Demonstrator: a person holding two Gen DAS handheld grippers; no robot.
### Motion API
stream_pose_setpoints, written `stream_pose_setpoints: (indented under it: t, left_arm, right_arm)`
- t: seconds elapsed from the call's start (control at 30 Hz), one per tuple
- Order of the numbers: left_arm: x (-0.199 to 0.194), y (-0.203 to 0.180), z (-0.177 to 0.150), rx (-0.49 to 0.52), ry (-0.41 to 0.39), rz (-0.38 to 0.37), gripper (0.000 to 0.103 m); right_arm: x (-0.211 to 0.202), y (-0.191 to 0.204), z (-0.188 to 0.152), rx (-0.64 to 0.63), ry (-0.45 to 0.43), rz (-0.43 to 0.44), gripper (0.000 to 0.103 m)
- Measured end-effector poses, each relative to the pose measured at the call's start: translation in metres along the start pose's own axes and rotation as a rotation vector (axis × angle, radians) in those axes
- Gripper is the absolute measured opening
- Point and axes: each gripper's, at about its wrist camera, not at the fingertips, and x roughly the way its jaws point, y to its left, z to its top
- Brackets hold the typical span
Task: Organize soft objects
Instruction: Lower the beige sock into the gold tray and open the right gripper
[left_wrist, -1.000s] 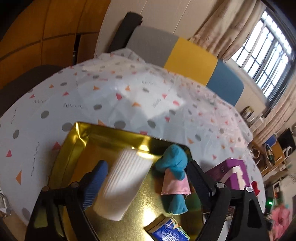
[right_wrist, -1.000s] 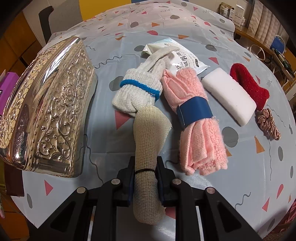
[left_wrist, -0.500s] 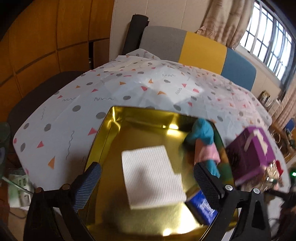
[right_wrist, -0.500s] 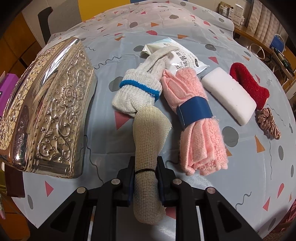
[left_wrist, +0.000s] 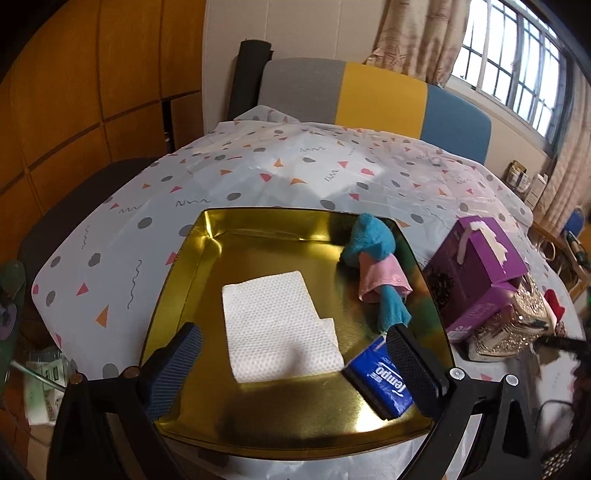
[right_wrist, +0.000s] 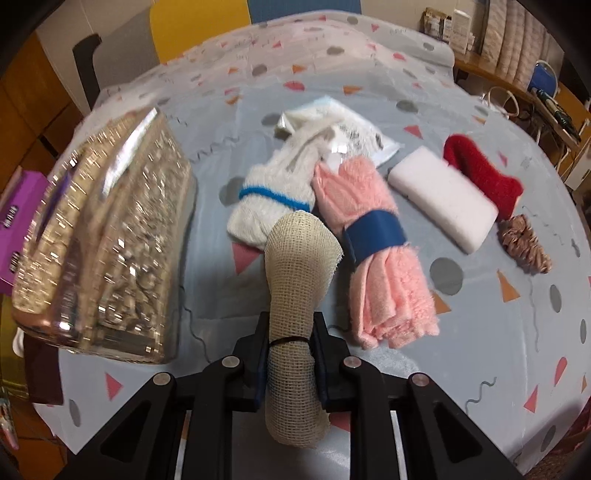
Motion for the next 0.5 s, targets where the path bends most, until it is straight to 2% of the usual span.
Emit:
stream_pose_setpoints:
  t: [0.3, 0.43, 0.5]
  left_arm:
    - [0.004, -0.006, -0.007, 0.011, 0.021, -0.019, 0.101]
    - [0.006, -0.005, -0.009, 0.011, 0.028, -0.023, 0.101]
    - [0.005, -0.003, -0.010, 0.006, 0.026, -0.022, 0.101]
  right_arm:
    - [-0.082, 0.018, 0.031, -0.029, -0.209, 0.021, 0.019]
    - [-0.115, 0.053, 0.042, -0.101, -0.287, 0.070, 0.019]
    - [-0.130, 0.083, 0.045, -0.152, -0.313, 0.122, 0.019]
